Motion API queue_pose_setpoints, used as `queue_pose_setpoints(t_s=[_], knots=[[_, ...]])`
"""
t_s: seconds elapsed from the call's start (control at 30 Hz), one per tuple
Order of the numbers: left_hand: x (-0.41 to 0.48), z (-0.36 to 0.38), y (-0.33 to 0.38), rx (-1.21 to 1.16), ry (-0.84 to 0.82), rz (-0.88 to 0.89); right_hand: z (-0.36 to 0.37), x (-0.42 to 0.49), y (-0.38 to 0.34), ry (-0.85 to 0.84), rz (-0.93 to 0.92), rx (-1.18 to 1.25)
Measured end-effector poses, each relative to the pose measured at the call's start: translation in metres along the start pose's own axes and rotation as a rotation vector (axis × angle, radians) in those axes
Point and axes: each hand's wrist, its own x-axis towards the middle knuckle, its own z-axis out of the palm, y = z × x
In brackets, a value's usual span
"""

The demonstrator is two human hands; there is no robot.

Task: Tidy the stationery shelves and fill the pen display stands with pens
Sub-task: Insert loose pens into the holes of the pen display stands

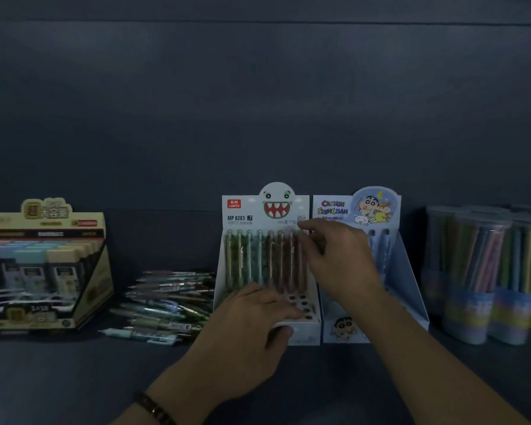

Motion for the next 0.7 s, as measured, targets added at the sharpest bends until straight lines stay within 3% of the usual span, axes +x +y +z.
queue_pose_setpoints(t_s=[0.2,0.37,0.53,0.7], knots=[[-0.002,-0.003,-0.003,-0.049,0.035,0.0,-0.007,-0.004,-0.003,-0.178,0.189,0.02],[-0.003,-0.008,-0.004,-0.111,0.05,0.004,-0.011,-0.007,-0.005,-0.217,0.234,0.029],[-0.002,-0.029,-0.012,-0.177,0.125,-0.002,-0.003,-0.017,-0.028,-0.154,0.127,0.015],[-0.022,-0.078,-0.057,-0.072,0.177,0.003,0.014,-0.03,-0.072,-0.234,-0.063,0.02]])
